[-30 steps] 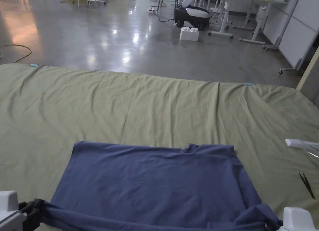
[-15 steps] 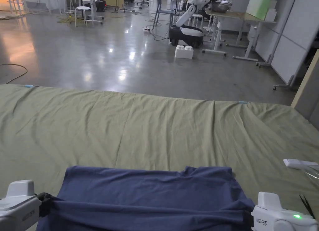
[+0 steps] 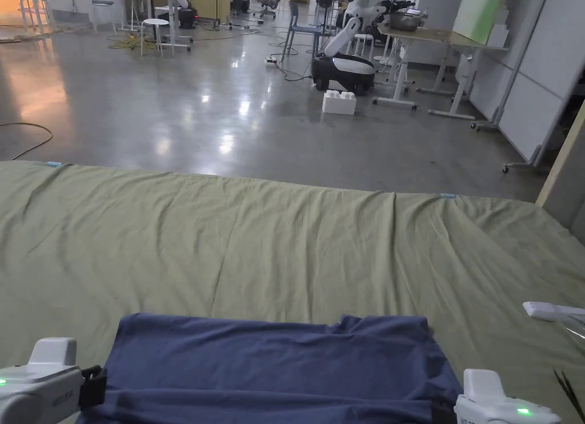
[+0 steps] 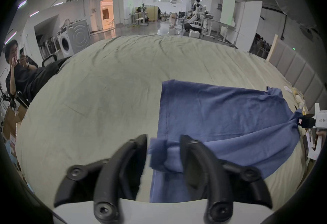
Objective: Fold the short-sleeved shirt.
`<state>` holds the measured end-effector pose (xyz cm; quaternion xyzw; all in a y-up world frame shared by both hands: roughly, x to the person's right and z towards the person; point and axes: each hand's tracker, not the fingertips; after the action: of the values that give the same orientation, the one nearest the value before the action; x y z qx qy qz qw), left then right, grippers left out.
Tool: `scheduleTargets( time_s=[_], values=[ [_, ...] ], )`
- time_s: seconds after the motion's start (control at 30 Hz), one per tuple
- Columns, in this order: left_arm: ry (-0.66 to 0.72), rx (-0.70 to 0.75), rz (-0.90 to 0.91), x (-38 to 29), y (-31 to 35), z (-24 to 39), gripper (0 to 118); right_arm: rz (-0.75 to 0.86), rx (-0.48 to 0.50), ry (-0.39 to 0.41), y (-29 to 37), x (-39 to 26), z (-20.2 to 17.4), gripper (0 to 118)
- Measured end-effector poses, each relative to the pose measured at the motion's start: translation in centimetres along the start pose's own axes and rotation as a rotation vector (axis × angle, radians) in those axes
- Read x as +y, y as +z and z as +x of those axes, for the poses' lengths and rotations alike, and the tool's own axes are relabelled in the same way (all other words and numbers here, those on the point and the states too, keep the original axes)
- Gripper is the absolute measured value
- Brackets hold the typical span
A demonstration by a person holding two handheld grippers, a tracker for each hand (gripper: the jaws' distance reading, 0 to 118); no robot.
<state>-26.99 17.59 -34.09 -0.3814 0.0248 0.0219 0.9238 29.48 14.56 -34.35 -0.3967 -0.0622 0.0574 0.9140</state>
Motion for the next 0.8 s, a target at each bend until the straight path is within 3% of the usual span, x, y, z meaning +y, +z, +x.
scheduleTargets(
  time_s=[0.03,0.07,0.2,0.33,0.4,0.47,0.5,0.57,0.63,0.7,0.8],
  values=[
    [0.003,-0.003,0.016,0.2,0.8,-0.1,59,0.032,-0.033,-0.012,0.7,0.0,0.0,70],
    [0.001,-0.009,0.048,0.5,1.8,0.0,62,0.086,-0.045,-0.041,2.0,0.1,-0.1,70],
    [-0.026,-0.014,0.153,1.1,4.1,0.4,62,0.230,0.010,-0.117,5.5,0.5,-0.8,75],
    [-0.065,0.016,0.326,1.0,7.6,2.3,62,0.449,0.016,-0.102,10.3,0.7,-3.0,75],
    [-0.079,0.040,0.411,0.8,9.2,3.4,60,0.558,-0.031,-0.098,12.4,0.5,-4.5,74],
    [-0.089,0.048,0.472,0.3,10.5,4.2,49,0.669,-0.064,-0.100,14.5,0.3,-5.4,66],
    [-0.089,0.059,0.499,0.1,11.3,4.8,31,0.713,-0.054,-0.097,15.3,0.3,-6.0,56],
    [-0.099,0.066,0.540,-0.5,12.1,5.4,26,0.763,-0.039,-0.087,16.6,0.0,-6.8,52],
    [-0.101,0.073,0.566,-1.2,13.3,6.0,15,0.783,-0.042,-0.070,17.7,-0.2,-7.6,32],
    [-0.049,0.028,0.640,-2.0,14.3,5.7,10,0.830,-0.052,-0.073,18.6,-0.7,-8.1,11],
    [-0.048,0.023,0.624,-2.7,15.1,5.4,6,0.846,-0.043,-0.052,19.3,-1.1,-8.6,3]
  ],
)
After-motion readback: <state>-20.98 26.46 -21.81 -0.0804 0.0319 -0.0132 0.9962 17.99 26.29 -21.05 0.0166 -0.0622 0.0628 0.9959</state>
